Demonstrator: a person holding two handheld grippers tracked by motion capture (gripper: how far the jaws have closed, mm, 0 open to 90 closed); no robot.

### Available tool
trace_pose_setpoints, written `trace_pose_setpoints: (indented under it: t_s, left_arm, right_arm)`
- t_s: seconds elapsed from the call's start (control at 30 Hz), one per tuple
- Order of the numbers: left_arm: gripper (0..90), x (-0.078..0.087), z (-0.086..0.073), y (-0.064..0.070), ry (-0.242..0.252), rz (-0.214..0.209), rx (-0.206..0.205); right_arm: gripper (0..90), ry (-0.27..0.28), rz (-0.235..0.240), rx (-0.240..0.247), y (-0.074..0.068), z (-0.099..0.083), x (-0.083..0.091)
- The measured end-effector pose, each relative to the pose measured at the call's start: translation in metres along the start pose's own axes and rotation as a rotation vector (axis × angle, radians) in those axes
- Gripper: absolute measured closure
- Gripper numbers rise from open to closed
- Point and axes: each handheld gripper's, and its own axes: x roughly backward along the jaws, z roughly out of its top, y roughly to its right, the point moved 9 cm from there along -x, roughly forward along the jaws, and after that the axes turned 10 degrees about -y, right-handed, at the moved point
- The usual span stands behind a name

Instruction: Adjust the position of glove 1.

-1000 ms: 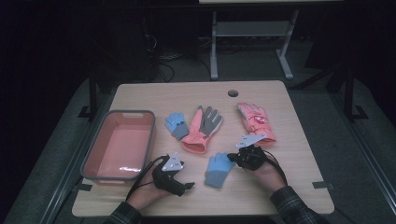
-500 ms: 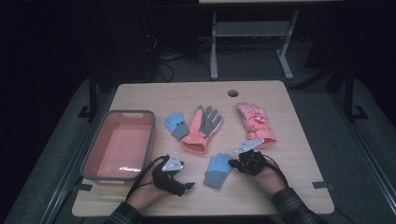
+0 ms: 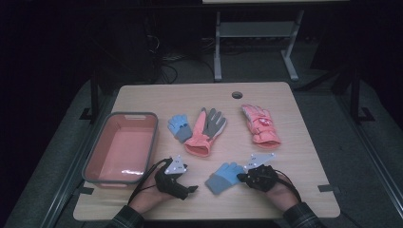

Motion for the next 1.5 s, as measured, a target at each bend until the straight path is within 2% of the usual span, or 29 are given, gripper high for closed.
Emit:
trace_pose_setpoints:
  t_s: [0.07, 0.13, 0.2, 0.4, 0.47, 0.57, 0.73, 0.77, 0.93, 1.0, 1.1, 1.17, 1.33, 1.37, 1.43, 1.5]
  left_arm:
    - [12.7, 0.0, 0.0, 0.0, -0.001, -0.001, 0.002]
    - [12.7, 0.0, 0.0, 0.0, -0.001, 0.002, -0.001]
    - [12.7, 0.0, 0.0, 0.0, 0.0, 0.003, -0.001]
    - [12.7, 0.0, 0.0, -0.001, 0.001, 0.004, -0.005]
    - [12.7, 0.0, 0.0, -0.001, 0.002, 0.004, -0.005]
    - [12.7, 0.0, 0.0, -0.001, 0.002, 0.004, -0.006]
    - [14.1, 0.0, 0.001, -0.001, 0.012, 0.009, 0.005]
    - [15.2, 0.0, 0.001, -0.002, 0.017, 0.011, 0.006]
    - [28.8, 0.004, 0.001, -0.007, 0.014, 0.028, 0.037]
    - [36.8, 0.005, 0.003, -0.007, 0.015, 0.031, 0.06]
    - [48.5, 0.005, 0.006, -0.006, -0.002, 0.013, 0.094]
    - [59.0, 0.005, 0.008, -0.006, -0.021, 0.036, 0.09]
    - [86.0, 0.011, 0.017, -0.009, -0.016, 0.036, 0.145]
    - [89.3, 0.011, 0.02, -0.01, -0.012, 0.041, 0.152]
    - [89.4, 0.012, 0.024, -0.012, -0.027, 0.053, 0.156]
    - [89.4, 0.011, 0.03, -0.013, -0.019, 0.055, 0.167]
  right_arm:
    - [89.3, 0.004, 0.008, 0.0, 0.001, 0.001, 0.001]
    - [83.6, 0.02, 0.005, -0.006, 0.002, 0.002, 0.004]
    - [78.7, 0.047, 0.0, -0.037, 0.006, 0.003, 0.01]
    - [47.3, 0.086, -0.07, -0.105, 0.026, -0.008, 0.022]
    - [38.8, 0.076, -0.079, -0.135, 0.033, -0.015, 0.022]
    - [29.9, 0.079, -0.111, -0.174, 0.046, -0.026, 0.025]
    - [21.4, 0.101, -0.15, -0.231, 0.065, -0.039, 0.029]
    - [19.6, 0.106, -0.156, -0.231, 0.067, -0.041, 0.029]
    - [16.6, 0.107, -0.17, -0.246, 0.072, -0.044, 0.027]
    - [15.3, 0.101, -0.171, -0.247, 0.072, -0.044, 0.025]
    - [14.4, 0.094, -0.188, -0.239, 0.072, -0.045, 0.022]
    - [14.3, 0.08, -0.191, -0.241, 0.071, -0.046, 0.02]
    - [13.3, 0.087, -0.196, -0.235, 0.072, -0.046, 0.018]
    - [13.3, 0.089, -0.192, -0.237, 0.072, -0.046, 0.018]
    - [12.3, 0.105, -0.189, -0.236, 0.072, -0.046, 0.017]
    - [12.2, 0.104, -0.186, -0.235, 0.072, -0.046, 0.017]
